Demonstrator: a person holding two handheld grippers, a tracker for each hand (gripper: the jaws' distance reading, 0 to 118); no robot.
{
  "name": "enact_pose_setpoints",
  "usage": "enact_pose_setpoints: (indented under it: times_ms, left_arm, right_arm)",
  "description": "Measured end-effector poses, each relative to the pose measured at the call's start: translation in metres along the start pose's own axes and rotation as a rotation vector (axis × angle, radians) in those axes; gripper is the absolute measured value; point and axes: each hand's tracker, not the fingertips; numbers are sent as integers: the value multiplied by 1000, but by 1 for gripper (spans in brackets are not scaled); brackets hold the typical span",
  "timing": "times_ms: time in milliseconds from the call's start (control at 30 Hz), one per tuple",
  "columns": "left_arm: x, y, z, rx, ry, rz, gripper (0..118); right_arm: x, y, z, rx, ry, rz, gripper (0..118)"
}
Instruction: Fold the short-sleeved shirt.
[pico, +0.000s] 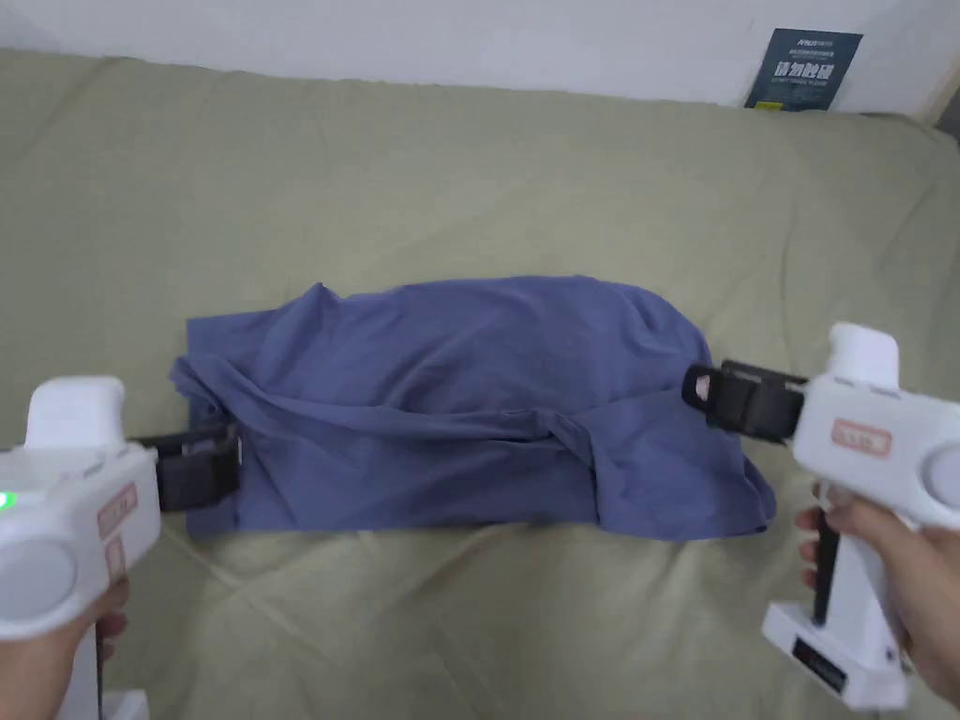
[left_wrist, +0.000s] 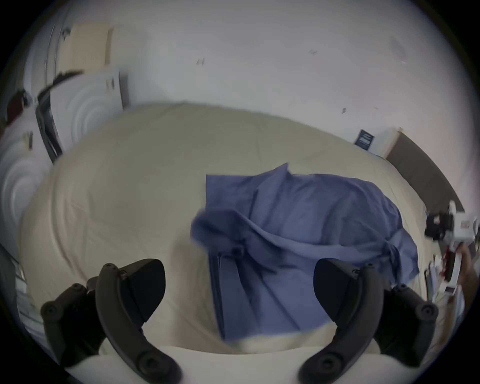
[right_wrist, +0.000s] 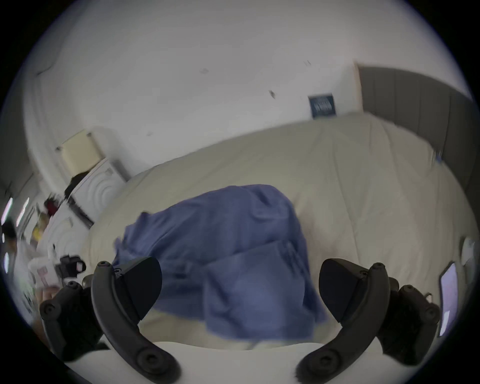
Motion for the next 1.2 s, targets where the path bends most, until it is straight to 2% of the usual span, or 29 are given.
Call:
enact_pose_setpoints:
  times_ms: [67,133,200,233,267,300,333,367,433,500,633,667,700,733,767,800,833,867,1033,1067,1100,1133,1167,1200]
  left_arm:
    - [9,-24,36,26,29,-43,118]
    - [3,-55,46,60,48,-64,118]
    - [9,-78,63,25,59,-80,118]
    - [9,-87,69,19,67,-83,115]
    - [10,-94,75,20,61,-83,105]
    - [12,-100,80,12,49,-84,57]
    - [14,-104,80,-7,56,-77,3]
    - [12,-112,77,-43,75,-70,0]
    - [6,-108,68,-38,37,-64,0]
    - [9,-101,58,-42,31,-47,0]
    - [2,-72,12,-94,31,-30,2]
    - [1,-66,0,-112,34,-30,25]
    - [0,-59,-15,-140,32,-30,87]
    - [-1,-51,-28,-186,26,-25,118]
    - [-14,-55,-52,-214,26,-12,115]
    - [-13,-51,-59,-30,10,36,117]
    - [-9,-42,-74,-72,-10,-18,118]
    - [-7,-40,-86,-168,23,-6,118]
    - [-13,-42,-102,-237,51,-25,116]
    - [-12,-42,-103,-238,45,-24,110]
    - [-10,-40,-105,-251,32,-20,76]
    - [-11,-41,-107,-252,16,-22,17]
    - [-8,-41,-107,-218,21,-8,9]
    - [-4,-38,-106,-210,43,-35,9]
  right_arm:
    - [-20,-27,38,24,-6,83,118]
    - [-47,-58,78,76,-56,175,118]
    - [-59,-88,105,114,-54,215,115]
    - [-66,-100,116,113,-50,212,102]
    - [-72,-109,123,110,-50,212,71]
    - [-79,-117,126,84,-93,230,14]
    - [-84,-126,129,62,-147,258,0]
    - [-85,-133,132,88,-134,264,0]
    - [-87,-139,134,51,-76,245,0]
    - [-91,-145,134,51,-96,242,0]
    - [-88,-147,130,40,-73,225,0]
    - [-87,-146,128,39,-70,220,0]
    - [-87,-146,125,35,-72,213,0]
    - [-86,-146,123,30,-76,207,0]
    - [-85,-146,121,29,-77,201,0]
    - [-85,-144,118,28,-82,195,0]
    - [-84,-144,116,27,-87,189,0]
    - [-83,-143,114,25,-89,183,0]
    - [-78,-135,104,13,-117,174,0]
    - [-77,-133,102,9,-125,175,0]
    - [-75,-132,99,3,-136,176,0]
    - [-72,-129,95,-1,-153,175,0]
    - [-69,-127,91,-5,-166,174,0]
    - [-68,-121,87,-16,-177,172,0]
